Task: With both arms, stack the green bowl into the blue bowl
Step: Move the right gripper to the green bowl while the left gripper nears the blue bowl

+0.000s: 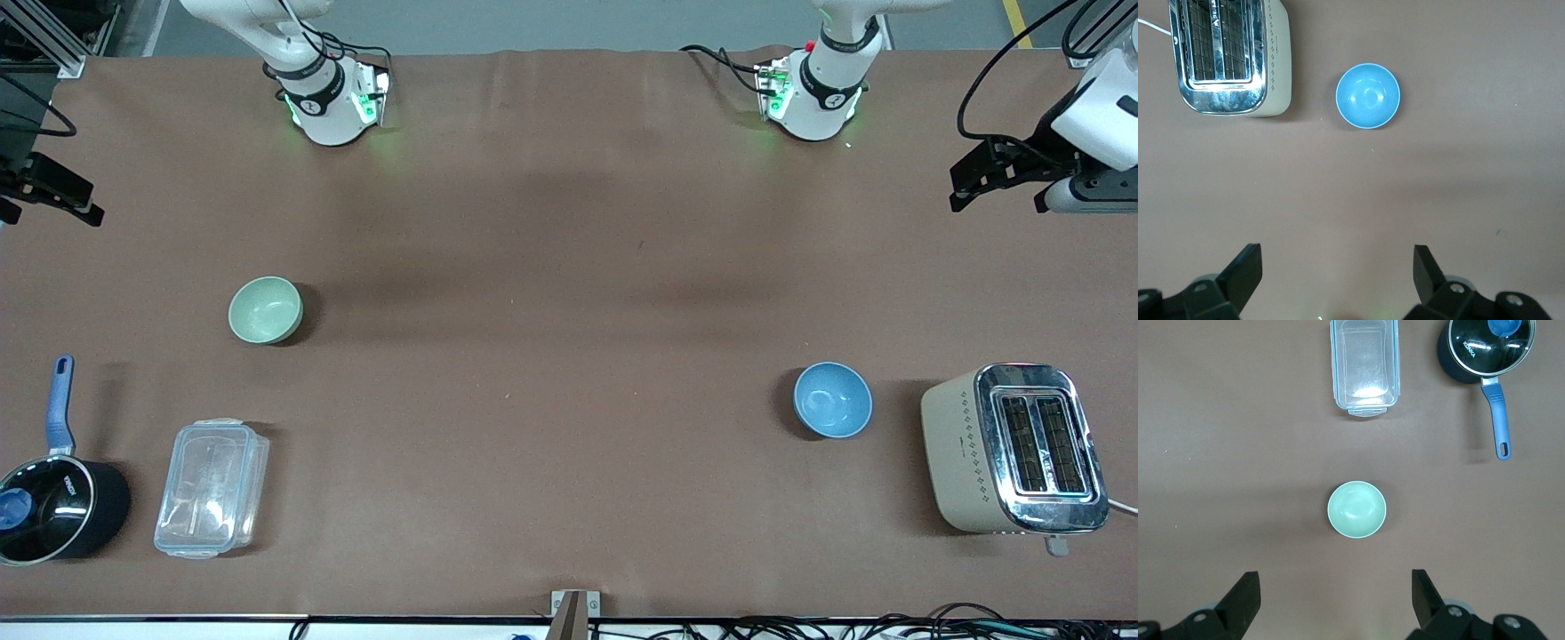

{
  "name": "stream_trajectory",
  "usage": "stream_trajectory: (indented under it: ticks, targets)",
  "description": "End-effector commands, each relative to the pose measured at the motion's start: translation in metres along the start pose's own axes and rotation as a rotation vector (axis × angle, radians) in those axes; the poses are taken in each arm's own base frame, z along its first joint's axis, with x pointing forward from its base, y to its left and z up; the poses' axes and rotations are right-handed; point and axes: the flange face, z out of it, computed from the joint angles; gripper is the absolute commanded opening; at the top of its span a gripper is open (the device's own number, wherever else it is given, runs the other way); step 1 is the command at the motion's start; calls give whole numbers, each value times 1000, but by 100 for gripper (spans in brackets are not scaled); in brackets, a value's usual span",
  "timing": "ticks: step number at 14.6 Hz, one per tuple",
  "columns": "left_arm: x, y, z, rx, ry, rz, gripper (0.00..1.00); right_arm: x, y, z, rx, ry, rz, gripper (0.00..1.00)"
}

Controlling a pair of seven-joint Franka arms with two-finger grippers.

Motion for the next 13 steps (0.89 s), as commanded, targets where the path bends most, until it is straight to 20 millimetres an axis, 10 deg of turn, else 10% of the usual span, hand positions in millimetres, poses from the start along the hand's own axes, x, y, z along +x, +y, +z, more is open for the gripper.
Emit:
stream_trajectory:
  ticks: [1, 8, 13]
  targets:
    - [1, -1, -3, 2, -10, 5, 100, -1, 1, -1, -4, -4, 5, 100]
    - [46, -6, 61, -8, -72, -20, 100, -1, 3, 2, -3, -13, 2, 100]
    - [79, -25, 194, -25, -24, -57, 100, 7, 21, 80, 0, -95, -24, 100]
